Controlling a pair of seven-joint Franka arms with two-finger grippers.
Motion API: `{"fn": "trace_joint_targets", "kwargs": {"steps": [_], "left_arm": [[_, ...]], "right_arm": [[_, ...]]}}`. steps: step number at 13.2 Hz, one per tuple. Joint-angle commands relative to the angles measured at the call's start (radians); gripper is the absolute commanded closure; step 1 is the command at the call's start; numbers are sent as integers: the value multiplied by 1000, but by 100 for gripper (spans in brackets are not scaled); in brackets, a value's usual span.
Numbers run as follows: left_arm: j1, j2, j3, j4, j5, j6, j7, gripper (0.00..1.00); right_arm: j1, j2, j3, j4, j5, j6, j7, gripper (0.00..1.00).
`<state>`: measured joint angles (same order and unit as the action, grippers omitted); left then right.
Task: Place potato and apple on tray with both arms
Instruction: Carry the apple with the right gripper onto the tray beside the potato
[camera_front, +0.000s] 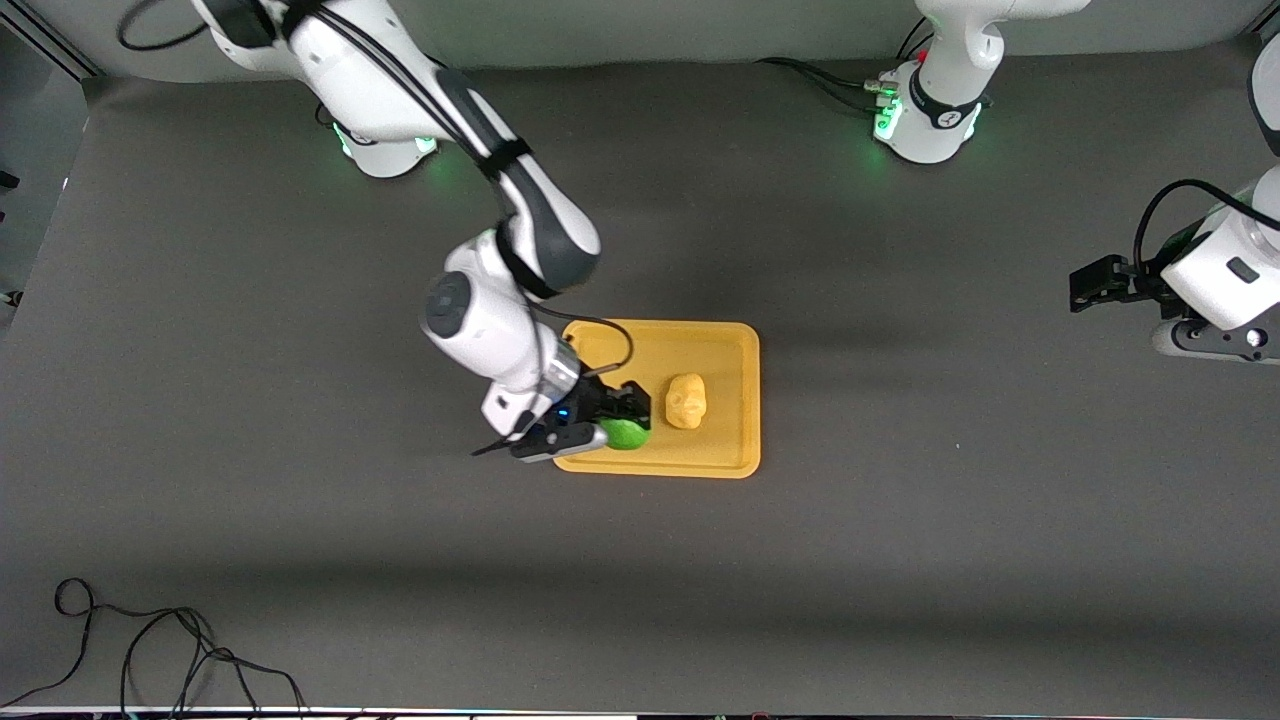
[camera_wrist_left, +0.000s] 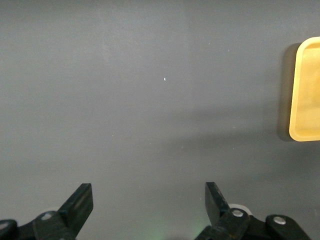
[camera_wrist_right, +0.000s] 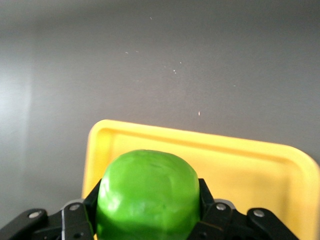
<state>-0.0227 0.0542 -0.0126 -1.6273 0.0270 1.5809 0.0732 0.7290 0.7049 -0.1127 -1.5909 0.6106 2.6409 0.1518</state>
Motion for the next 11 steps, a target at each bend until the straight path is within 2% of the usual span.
{"fn": "trace_joint_targets", "kwargs": {"steps": [1,3,5,6,7,8,11], "left_arm": [[-8,-39,11,-26,-3,19,11,0],[-8,-40,11,-26,-4,19,10,0],[-8,-39,11,-26,-12,19,7,0],[-8,-39,11,-26,-15,19,-3,0],[-8,-39,11,-26,-19,16,-3,0],[-8,-39,11,-26,-21,13,-3,0],[-9,-31,11,-19,-24,5,-6,0]], "right_arm": [[21,79,-5,57,24,28,8,55],[38,79,-4,25,38,27,8,55],[56,73,-4,2,96,24,8,54],[61,67,-4,-7,124,22,6,46],[60,62,-4,-20,135,22,8,29],[59,51,-5,-36,135,24,8,1],[52,24,-13,-60,135,22,-8,0]]}}
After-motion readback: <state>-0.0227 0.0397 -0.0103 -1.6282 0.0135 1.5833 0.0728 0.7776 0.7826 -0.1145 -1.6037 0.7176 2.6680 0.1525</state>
